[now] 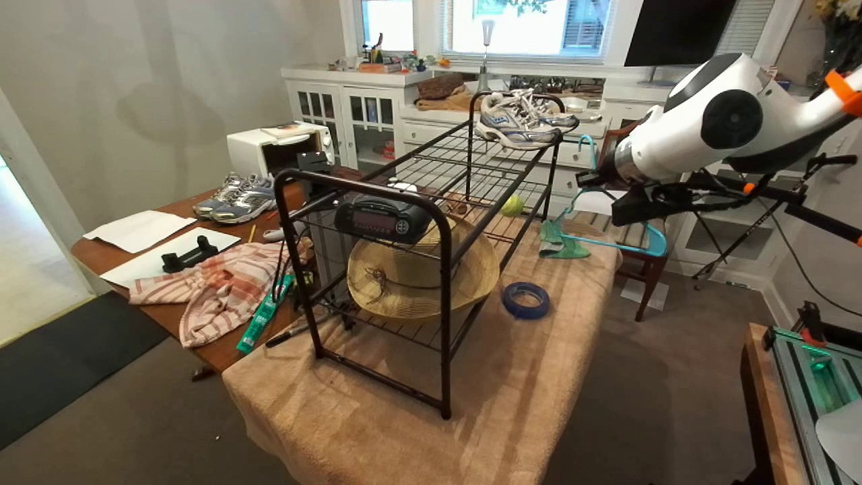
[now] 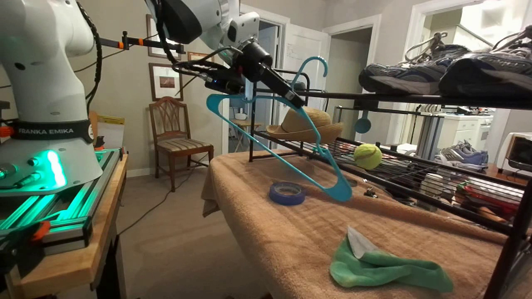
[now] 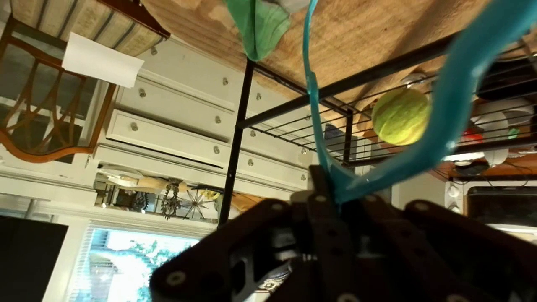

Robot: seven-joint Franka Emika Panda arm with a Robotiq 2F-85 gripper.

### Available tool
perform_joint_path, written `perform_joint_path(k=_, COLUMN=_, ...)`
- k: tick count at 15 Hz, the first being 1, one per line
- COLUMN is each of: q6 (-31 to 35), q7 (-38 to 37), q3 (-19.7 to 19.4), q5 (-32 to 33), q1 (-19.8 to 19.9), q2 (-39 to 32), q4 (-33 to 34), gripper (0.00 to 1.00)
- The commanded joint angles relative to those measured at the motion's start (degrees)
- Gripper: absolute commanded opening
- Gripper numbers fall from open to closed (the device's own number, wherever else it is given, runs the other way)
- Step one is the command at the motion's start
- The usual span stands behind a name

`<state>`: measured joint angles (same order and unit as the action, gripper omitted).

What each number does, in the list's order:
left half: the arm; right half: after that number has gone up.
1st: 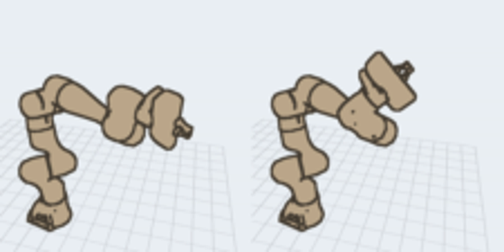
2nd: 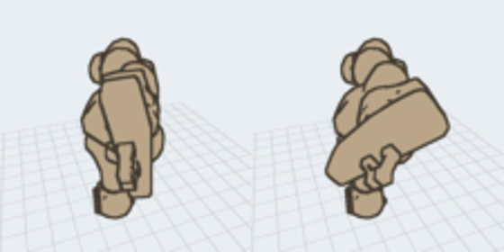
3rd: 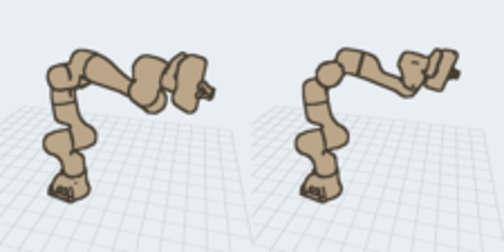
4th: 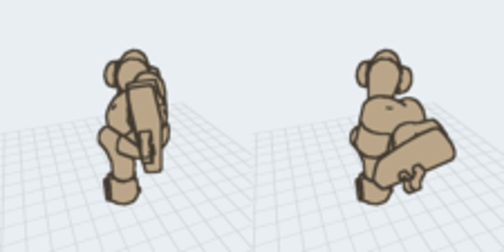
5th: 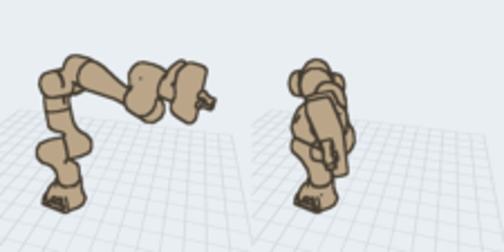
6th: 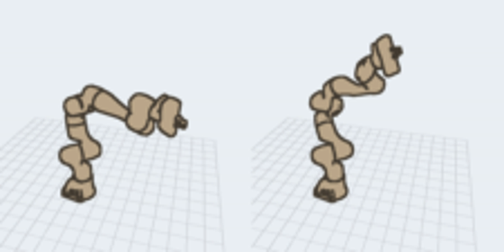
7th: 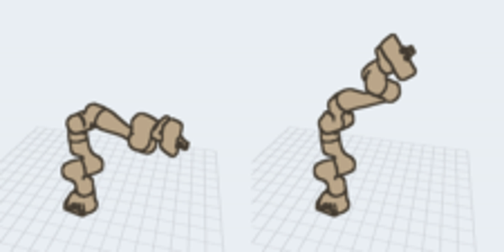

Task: Move the blue hanger to the left side of the shoe rack.

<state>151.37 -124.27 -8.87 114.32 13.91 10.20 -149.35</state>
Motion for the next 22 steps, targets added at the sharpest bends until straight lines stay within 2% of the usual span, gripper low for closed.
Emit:
perform_joint_path(k=1, q6=-2.71, q7=7.19, q3=0.22, q5=-10.39, q1=-4.17, q2=7.33, q4=-7.66, gripper=0.02)
perform_joint_path(k=5, q6=-3.62, q7=11.78, q3=1.35, q5=-19.24, q1=-8.13, q2=12.62, q4=-12.13, gripper=0.02)
perform_joint_path(k=6, q6=-3.38, q7=11.35, q3=1.51, q5=-21.03, q1=-9.23, q2=9.29, q4=-8.47, gripper=0.02)
perform_joint_path(k=9, q6=-4.25, q7=11.03, q3=3.02, q5=-29.89, q1=-12.03, q2=10.52, q4=-8.25, gripper=0.02)
perform_joint_path(k=11, q6=-3.15, q7=13.5, q3=4.08, q5=-34.79, q1=-13.64, q2=9.93, q4=-7.81, gripper=0.02)
perform_joint_path(k=13, q6=-1.36, q7=14.6, q3=4.67, q5=-34.57, q1=-15.26, q2=10.86, q4=-8.81, gripper=0.02)
perform_joint_path(k=15, q6=-0.23, q7=14.61, q3=5.31, q5=-31.35, q1=-16.22, q2=10.34, q4=-8.26, gripper=0.02)
perform_joint_path(k=17, q6=-0.3, q7=16.64, q3=5.43, q5=-32.08, q1=-17.29, q2=9.94, q4=-8.22, gripper=0.02)
perform_joint_path(k=22, q6=3.16, q7=20.34, q3=4.78, q5=-24.66, q1=-17.37, q2=10.11, q4=-8.18, gripper=0.02)
